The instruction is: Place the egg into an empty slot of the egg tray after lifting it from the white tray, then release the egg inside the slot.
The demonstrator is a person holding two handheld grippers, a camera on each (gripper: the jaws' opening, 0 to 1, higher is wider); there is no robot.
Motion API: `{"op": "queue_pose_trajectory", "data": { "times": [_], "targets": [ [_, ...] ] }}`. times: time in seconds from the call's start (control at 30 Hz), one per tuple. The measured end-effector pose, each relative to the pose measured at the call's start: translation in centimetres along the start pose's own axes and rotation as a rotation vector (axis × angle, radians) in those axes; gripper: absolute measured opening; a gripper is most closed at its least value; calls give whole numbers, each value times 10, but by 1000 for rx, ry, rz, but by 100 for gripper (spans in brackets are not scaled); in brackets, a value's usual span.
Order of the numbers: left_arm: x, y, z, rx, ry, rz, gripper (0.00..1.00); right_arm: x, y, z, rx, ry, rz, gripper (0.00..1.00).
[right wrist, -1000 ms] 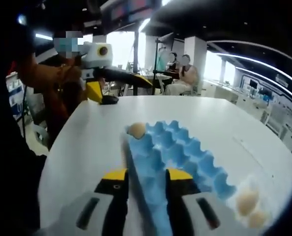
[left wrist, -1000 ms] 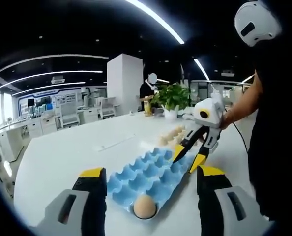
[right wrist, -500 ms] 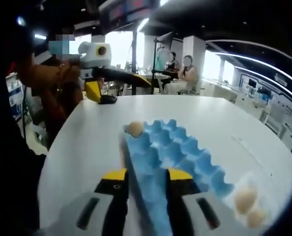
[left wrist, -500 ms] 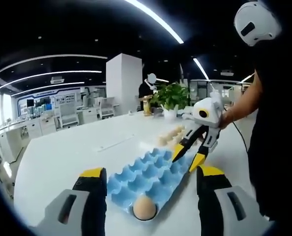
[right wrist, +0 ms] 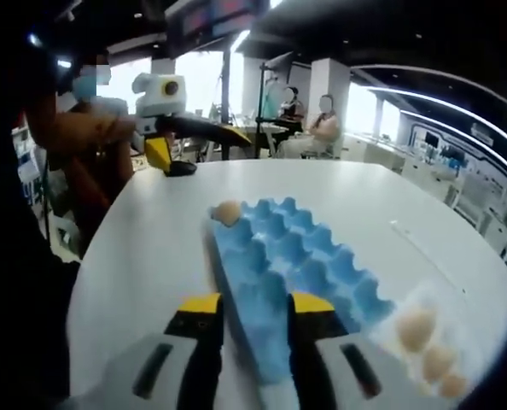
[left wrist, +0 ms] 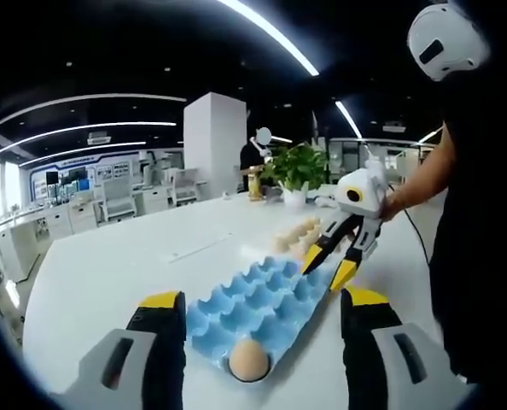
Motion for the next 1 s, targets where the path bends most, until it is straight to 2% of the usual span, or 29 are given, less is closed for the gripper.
{"op": "queue_pose_trajectory", "data": {
  "times": [0.73,1.0],
  "targets": [
    [2,1,0,8,2,0,75,-21,-19,6,17,-44,-45,29],
    [4,2,2,8,-4,5,75,-37,-27,14,31,-89,-61,29]
  ]
}}
Point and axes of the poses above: the point that each gripper's makers call its tool centre point, and the gripper's own axes: x roughly forward along the fingers, z roughly to its right, y roughly out of its top, the point moved 8 cm from there along -x, roughly backward along the fingers, and after that the axes turned 2 degrees about x, right-handed, at the moved point
